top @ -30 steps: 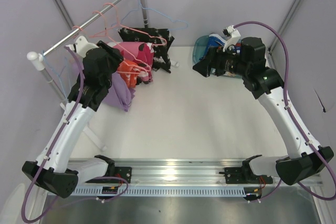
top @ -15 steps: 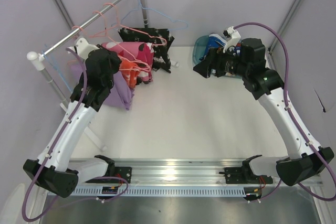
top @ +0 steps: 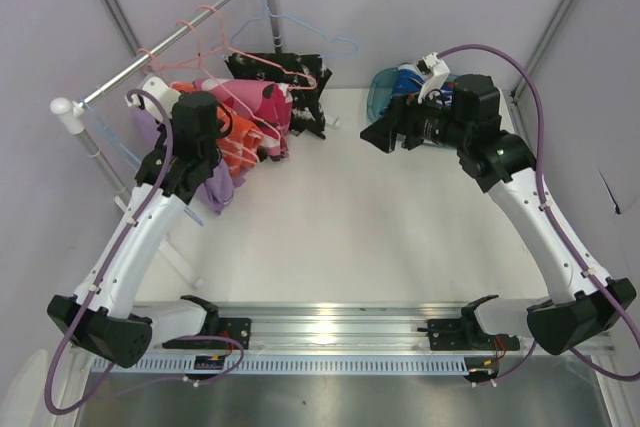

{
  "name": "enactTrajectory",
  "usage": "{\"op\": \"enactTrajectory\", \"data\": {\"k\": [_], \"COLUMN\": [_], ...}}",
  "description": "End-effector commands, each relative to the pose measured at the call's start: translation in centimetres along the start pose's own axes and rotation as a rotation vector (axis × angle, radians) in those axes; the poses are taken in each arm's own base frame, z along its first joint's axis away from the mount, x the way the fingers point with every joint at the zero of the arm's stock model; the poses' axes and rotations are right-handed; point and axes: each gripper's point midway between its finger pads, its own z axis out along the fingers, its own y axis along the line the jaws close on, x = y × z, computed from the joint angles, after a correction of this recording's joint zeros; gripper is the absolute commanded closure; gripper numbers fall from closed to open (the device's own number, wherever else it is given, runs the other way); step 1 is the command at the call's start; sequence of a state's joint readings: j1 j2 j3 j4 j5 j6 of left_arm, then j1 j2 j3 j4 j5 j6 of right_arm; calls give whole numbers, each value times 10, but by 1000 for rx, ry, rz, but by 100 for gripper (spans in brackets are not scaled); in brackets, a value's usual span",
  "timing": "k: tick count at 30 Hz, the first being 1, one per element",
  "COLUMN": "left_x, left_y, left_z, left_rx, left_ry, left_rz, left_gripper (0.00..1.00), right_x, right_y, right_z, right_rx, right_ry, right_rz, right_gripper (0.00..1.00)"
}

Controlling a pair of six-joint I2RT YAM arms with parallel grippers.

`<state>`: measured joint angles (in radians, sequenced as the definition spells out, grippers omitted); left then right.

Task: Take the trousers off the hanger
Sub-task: Grab a hanger with trousers on it with the left arm

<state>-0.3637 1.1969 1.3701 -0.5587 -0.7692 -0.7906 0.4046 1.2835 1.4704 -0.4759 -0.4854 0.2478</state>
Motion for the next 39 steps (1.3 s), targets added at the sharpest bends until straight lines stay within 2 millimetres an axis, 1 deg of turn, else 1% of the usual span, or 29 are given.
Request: {"op": "enactTrajectory", "data": {"k": [1, 4, 5, 7, 8, 12, 16, 21, 22, 23, 24, 25, 26, 30, 33, 34, 37, 38, 39], "left_x": [-8, -10, -15, -17, -16, -13, -2, 0, 3, -2, -2, 2, 0, 3, 5, 5, 4, 4, 4], "left_y": [22, 24, 18, 18, 14, 20, 28, 24, 26, 23, 22, 25, 23, 27, 29, 29, 27, 26, 25], "left_z": [-3, -6, -8, -10, -10, -8, -7, -10, -9, -11, -11, -10, -12, -12, -12, -12, -10, -10, -9], "left_rx": [-107, -140, -154, -189, -214, -288, -319, -334, -349, -349, -352, -368, -366, -381, -389, -390, -392, -392, -393], "left_ry": [-41, -55, -83, -89, -105, -113, -108, -136, -133, -151, -152, -147, -155, -158, -165, -168, -176, -177, -178], "left_rz": [29, 67, 75, 121, 134, 190, 212, 229, 256, 239, 242, 253, 243, 244, 242, 238, 239, 240, 241], "left_gripper": [63, 64, 64, 64, 63, 62, 64, 65, 65, 65, 65, 65, 65, 65, 68, 71, 75, 81, 85], "right_x": [-6, -5, -5, -4, -4, -3, -2, -1, -1, 0, 0, 0, 0, 0, -1, -1, -3, -3, -4], "right_y": [4, 3, 3, 2, 2, 1, -1, -1, 0, -1, -1, -1, -1, 0, 2, 3, 4, 3, 4], "right_z": [-1, 0, 1, 1, 1, -1, -2, -2, -2, -2, -2, -2, -2, -2, -3, -3, -7, -8, -8], "right_rx": [-19, -17, -17, -17, -14, -5, 5, 0, -2, 0, -2, -2, -2, -5, -12, -14, -14, -10, -10], "right_ry": [-30, -23, -23, -21, -21, -21, -17, -14, -15, -14, -14, -14, -14, -15, -18, -18, -34, -37, -39], "right_rz": [-46, -49, -52, -54, -57, -66, -73, -69, -70, -68, -68, -69, -68, -69, -68, -69, -81, -82, -82], "right_gripper": [17, 17, 17, 17, 17, 17, 17, 17, 17, 17, 17, 17, 17, 17, 17, 17, 17, 16, 16]}}
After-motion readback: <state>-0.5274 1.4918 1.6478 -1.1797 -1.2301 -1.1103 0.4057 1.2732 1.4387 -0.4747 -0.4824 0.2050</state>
